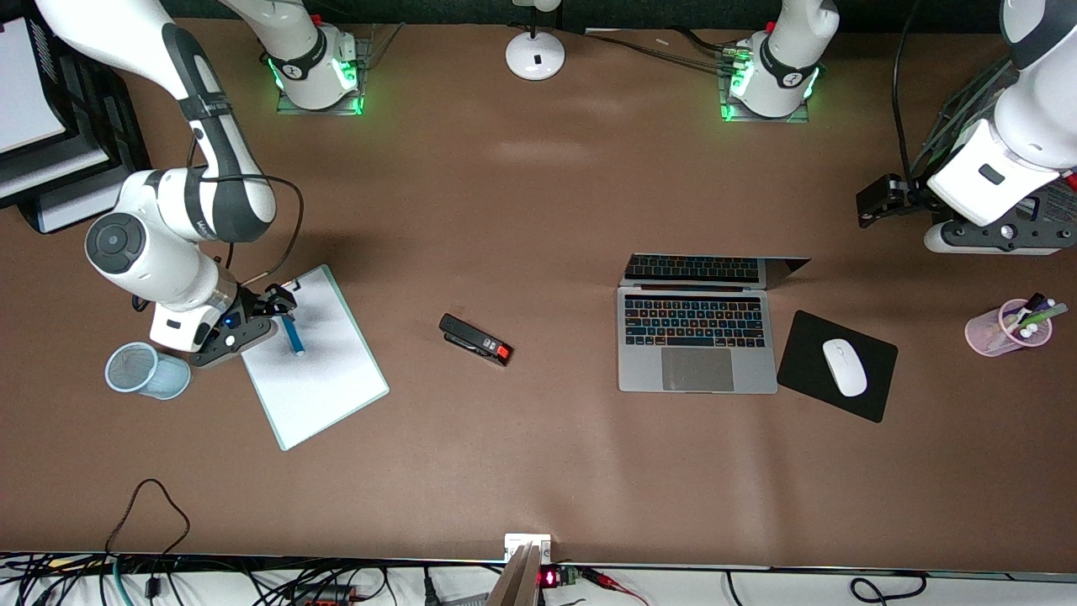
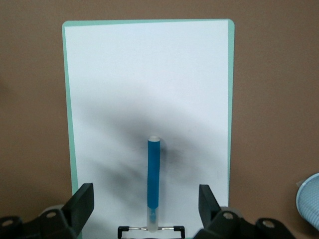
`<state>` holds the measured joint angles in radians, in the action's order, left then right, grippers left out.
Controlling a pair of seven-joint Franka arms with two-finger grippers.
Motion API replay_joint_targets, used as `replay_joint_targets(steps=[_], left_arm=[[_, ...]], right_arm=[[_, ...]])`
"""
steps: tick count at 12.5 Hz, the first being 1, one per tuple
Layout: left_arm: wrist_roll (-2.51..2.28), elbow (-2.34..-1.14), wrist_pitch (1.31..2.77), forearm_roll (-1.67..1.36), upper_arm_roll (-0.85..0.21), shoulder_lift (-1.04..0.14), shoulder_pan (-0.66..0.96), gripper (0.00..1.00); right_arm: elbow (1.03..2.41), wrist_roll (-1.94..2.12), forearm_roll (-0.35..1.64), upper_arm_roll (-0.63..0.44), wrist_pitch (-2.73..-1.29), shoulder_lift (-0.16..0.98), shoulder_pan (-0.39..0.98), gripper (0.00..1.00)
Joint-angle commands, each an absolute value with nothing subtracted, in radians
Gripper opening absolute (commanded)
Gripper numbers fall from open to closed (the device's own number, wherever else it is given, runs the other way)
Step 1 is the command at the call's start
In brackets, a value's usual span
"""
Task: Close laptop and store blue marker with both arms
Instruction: 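Reach the right gripper down to the blue marker on the clipboard, then grasp the blue marker with the right gripper while the left gripper reaches the laptop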
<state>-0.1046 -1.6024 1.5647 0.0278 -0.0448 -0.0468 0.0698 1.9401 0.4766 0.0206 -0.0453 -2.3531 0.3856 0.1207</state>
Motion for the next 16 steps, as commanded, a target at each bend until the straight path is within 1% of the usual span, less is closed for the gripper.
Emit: replay_joint_targets(steps=[1, 2, 5, 7, 9, 11, 13, 14, 15, 16], left_arm=[[-0.083, -1.588, 1.545, 0.048, -0.051, -0.044, 0.064, 1.0], [-0.083, -1.588, 1.545, 0.049, -0.051, -0.044, 0.064, 1.0], [-0.084, -1.588, 1.545, 0.046, -0.051, -0.044, 0.064, 1.0], [-0.103, -1.588, 1.543, 0.038, -0.051, -0.058, 0.067, 1.0], [-0.101, -1.577, 1.456, 0.013, -0.055, -0.103, 0.066, 1.0], [-0.097, -1.524, 1.45, -0.021, -0.051, -0.147, 0.069, 1.0], [-0.062, -1.508, 1.407, -0.011, -0.055, -0.163, 0.072, 1.0], [-0.063, -1.515, 1.391, -0.015, -0.055, -0.163, 0.071, 0.83], [-0.064, -1.516, 1.362, -0.015, -0.057, -0.163, 0.072, 0.53], [-0.064, -1.517, 1.33, -0.02, -0.058, -0.163, 0.072, 0.32]], right_arm=[[1.95, 0.515, 0.034, -0.046, -2.373, 0.396, 0.12, 0.86], [1.95, 0.515, 0.034, -0.046, -2.379, 0.399, 0.121, 0.84], [1.948, 0.526, 0.034, -0.046, -2.401, 0.416, 0.121, 0.83], [1.948, 0.57, 0.034, -0.046, -2.416, 0.428, 0.118, 0.78], [1.948, 0.581, 0.034, -0.046, -2.439, 0.448, 0.117, 0.78], [1.948, 0.583, 0.035, -0.046, -2.467, 0.471, 0.117, 0.75], [1.947, 0.583, 0.035, -0.046, -2.494, 0.494, 0.115, 0.74], [1.947, 0.583, 0.035, -0.046, -2.505, 0.503, 0.115, 0.72], [1.945, 0.583, 0.035, -0.045, -2.511, 0.512, 0.115, 0.7], [1.945, 0.583, 0.035, -0.044, -2.514, 0.518, 0.115, 0.68]])
